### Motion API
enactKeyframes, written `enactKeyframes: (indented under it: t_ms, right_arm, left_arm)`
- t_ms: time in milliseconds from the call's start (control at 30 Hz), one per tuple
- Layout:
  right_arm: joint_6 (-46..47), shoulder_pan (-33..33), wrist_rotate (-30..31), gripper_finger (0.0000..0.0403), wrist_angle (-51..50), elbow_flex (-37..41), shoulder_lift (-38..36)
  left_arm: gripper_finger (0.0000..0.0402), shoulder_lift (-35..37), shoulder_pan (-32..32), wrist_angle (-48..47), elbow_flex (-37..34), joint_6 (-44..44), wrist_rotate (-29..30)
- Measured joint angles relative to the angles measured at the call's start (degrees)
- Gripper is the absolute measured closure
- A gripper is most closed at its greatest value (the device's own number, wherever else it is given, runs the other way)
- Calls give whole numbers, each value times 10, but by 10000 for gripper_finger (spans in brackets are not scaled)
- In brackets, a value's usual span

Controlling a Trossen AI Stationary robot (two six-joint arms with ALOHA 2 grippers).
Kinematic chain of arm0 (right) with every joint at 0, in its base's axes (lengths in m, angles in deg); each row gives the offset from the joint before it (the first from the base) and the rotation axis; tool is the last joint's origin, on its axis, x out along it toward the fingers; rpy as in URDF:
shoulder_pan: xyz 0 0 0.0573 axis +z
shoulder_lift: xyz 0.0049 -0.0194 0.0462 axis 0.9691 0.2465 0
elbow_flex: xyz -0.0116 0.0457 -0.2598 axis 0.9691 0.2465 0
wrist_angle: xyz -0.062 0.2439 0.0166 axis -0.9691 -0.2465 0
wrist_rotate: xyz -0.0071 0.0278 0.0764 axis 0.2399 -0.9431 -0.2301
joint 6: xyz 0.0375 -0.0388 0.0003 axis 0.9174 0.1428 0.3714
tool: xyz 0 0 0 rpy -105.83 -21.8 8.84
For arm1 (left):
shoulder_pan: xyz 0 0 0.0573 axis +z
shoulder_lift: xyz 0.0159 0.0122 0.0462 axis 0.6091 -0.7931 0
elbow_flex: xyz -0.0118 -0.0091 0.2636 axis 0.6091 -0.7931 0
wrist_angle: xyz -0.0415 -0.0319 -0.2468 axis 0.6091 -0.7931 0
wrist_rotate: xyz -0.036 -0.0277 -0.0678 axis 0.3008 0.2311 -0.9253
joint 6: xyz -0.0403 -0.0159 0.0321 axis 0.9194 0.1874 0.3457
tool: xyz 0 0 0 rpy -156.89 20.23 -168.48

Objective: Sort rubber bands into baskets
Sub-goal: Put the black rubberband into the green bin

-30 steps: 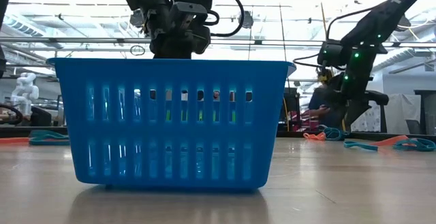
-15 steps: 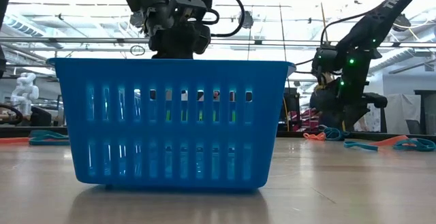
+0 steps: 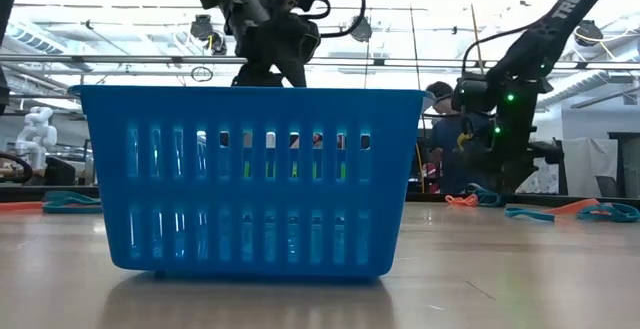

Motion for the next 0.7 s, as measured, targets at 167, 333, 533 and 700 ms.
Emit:
enactKeyframes:
  t_ms: [167, 333, 533, 700]
  right_arm:
    - [0, 5, 2, 334, 0, 0, 6]
    - [-25, 5, 4, 390, 3, 0, 5]
    - [-26, 5, 32, 397, -2, 0, -24]
    - [-37, 5, 50, 401, -12, 0, -85]
  left_arm:
    - [219, 0, 1, -1, 0, 0, -1]
    - [219, 0, 1, -2, 0, -11, -1]
    - [219, 0, 2, -13, 0, -30, -1]
    - [219, 0, 4, -13, 0, -43, -1]
